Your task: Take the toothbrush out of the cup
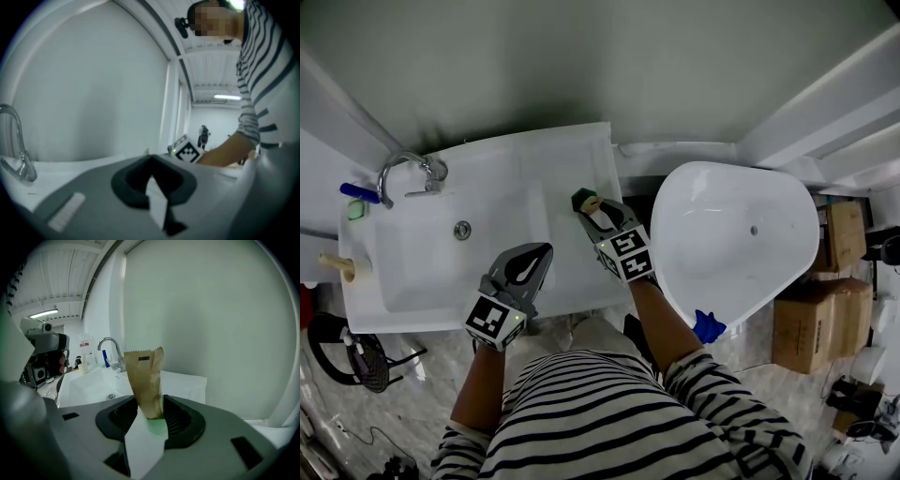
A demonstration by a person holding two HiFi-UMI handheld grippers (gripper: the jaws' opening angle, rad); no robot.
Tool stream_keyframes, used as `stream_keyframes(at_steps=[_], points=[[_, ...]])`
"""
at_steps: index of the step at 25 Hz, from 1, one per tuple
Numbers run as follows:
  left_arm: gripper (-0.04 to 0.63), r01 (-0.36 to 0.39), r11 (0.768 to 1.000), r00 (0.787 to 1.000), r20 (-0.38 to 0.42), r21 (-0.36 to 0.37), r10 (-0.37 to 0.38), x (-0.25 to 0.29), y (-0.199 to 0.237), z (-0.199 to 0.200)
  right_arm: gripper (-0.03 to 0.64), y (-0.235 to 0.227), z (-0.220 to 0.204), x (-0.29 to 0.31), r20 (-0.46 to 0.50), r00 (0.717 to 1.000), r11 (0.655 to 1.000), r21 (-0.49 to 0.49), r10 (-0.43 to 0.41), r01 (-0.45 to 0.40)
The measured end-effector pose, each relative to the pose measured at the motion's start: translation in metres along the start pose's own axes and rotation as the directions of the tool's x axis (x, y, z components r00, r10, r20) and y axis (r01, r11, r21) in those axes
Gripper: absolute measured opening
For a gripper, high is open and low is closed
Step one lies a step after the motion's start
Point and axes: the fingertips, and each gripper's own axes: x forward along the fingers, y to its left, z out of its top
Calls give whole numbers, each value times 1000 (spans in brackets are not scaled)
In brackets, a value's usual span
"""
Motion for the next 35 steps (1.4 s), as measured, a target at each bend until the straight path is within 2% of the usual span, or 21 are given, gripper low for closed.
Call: stream_keyframes(at_steps=[8, 19, 35], points=[[6, -7, 1000, 1000, -10, 2, 7, 1, 1, -2, 88, -3, 2, 0, 4, 1000, 1000, 5, -10, 10], [8, -30, 1000, 1000, 2, -7, 30, -5, 8, 3, 43, -7, 13, -1, 27, 999, 999, 12, -32, 31], [8, -43, 999, 999, 22, -10, 44, -10, 14, 6, 38, -5, 60, -29, 110, 993, 999, -12, -44, 46]])
